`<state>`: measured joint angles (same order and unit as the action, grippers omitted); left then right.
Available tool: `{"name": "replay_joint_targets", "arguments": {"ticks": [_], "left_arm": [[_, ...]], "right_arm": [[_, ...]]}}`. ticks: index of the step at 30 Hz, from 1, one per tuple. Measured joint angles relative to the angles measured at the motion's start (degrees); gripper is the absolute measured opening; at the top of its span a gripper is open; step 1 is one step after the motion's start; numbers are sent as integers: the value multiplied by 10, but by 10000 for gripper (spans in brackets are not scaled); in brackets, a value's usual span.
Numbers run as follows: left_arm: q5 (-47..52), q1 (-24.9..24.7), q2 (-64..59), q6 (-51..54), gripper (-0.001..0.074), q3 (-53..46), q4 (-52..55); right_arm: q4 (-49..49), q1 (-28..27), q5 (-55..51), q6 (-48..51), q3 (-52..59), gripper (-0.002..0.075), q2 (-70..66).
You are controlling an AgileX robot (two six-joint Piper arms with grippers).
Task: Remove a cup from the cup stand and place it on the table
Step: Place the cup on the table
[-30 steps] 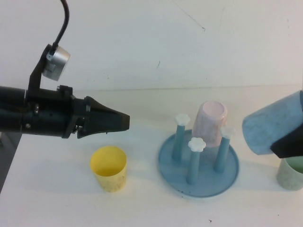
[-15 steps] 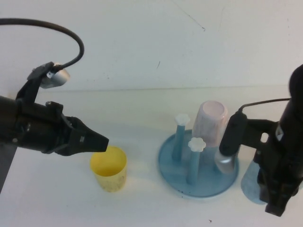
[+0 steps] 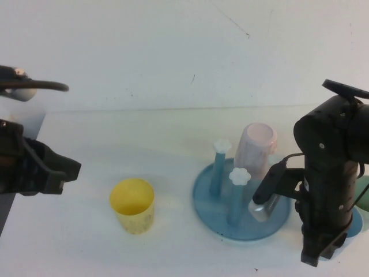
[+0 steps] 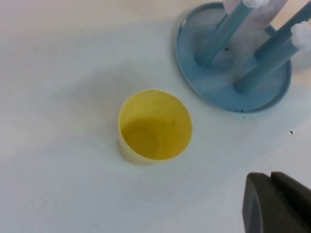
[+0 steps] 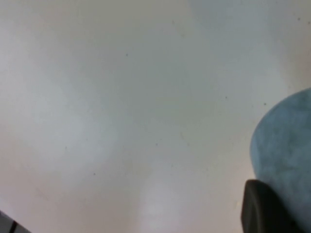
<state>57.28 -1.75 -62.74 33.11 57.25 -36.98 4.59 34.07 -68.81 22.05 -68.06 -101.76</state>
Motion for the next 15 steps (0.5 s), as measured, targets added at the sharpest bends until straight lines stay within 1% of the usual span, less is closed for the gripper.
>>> {"name": "replay_joint_targets", "arguments": {"ticks": [3,9,15], "left_arm": [[0,0,4,-17,-1,0,13],[-8,0,6,-27,-1,0,34],[-27,0,6,-29,-1,0,34]], "right_arm": [[2,0,21,-10,10,43,-4],[3,0,72,-28,68,41,-16],[4,1,86,-39,75,40,-14]]}}
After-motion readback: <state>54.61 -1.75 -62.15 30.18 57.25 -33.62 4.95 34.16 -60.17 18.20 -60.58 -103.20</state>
